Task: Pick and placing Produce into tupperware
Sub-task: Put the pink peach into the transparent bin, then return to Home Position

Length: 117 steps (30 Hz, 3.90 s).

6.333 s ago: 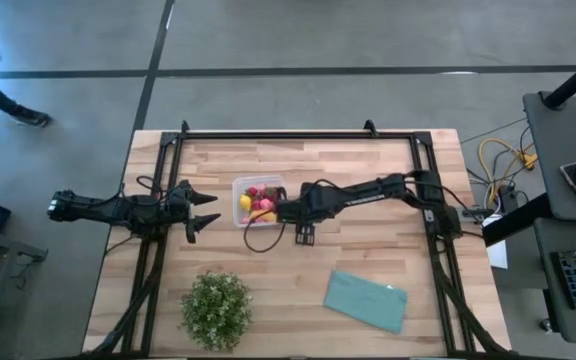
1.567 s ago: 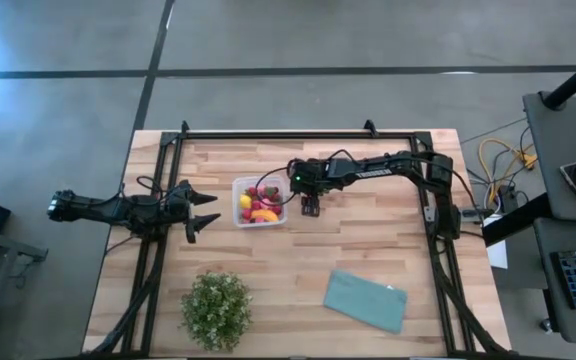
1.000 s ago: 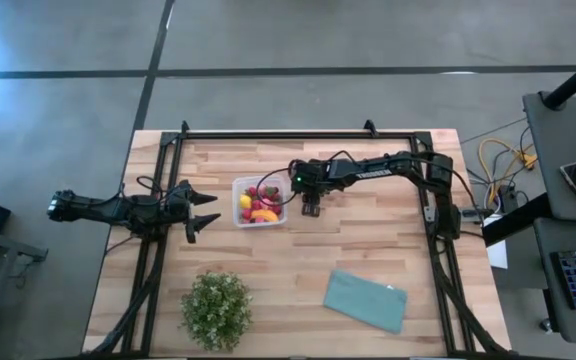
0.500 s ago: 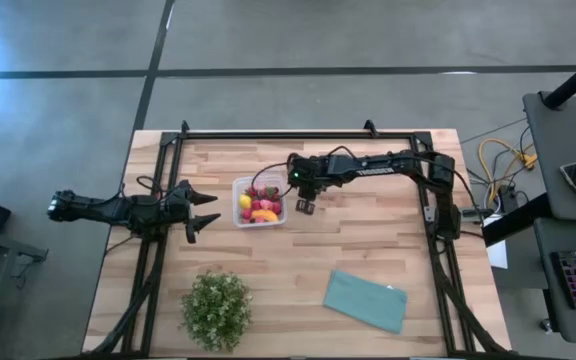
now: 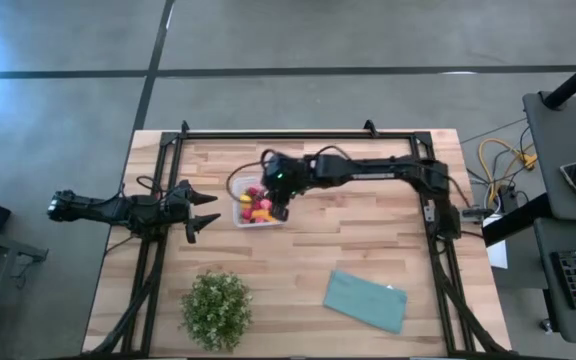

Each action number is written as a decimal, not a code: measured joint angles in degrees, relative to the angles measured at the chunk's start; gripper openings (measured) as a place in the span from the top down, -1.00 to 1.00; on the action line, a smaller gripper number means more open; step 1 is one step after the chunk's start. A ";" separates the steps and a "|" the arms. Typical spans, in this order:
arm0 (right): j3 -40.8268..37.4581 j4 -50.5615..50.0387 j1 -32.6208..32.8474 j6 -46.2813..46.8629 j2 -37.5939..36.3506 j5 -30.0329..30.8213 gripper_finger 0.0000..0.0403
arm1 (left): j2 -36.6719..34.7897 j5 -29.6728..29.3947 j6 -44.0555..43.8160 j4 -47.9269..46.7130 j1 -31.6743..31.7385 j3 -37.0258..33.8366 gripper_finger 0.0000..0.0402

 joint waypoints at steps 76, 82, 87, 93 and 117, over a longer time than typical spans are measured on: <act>-63.97 -12.87 34.35 40.21 -106.90 20.77 -0.13 | 0.14 -0.02 -0.02 -0.16 0.00 0.02 -0.29; -62.82 -11.47 34.35 38.54 -100.18 17.23 -0.13 | 0.11 -0.02 0.00 0.02 0.00 0.02 -0.29; -59.98 -11.65 34.35 36.93 -97.75 11.81 -0.13 | 0.13 -0.02 -0.01 -0.02 0.00 0.02 -0.29; -56.97 -11.49 34.35 36.37 -97.16 11.91 -0.13 | 0.38 0.00 0.00 0.10 0.00 0.02 -0.29; -69.10 11.35 34.35 11.73 -108.23 20.89 -0.13 | 0.42 0.00 -0.01 0.00 0.00 0.02 -0.29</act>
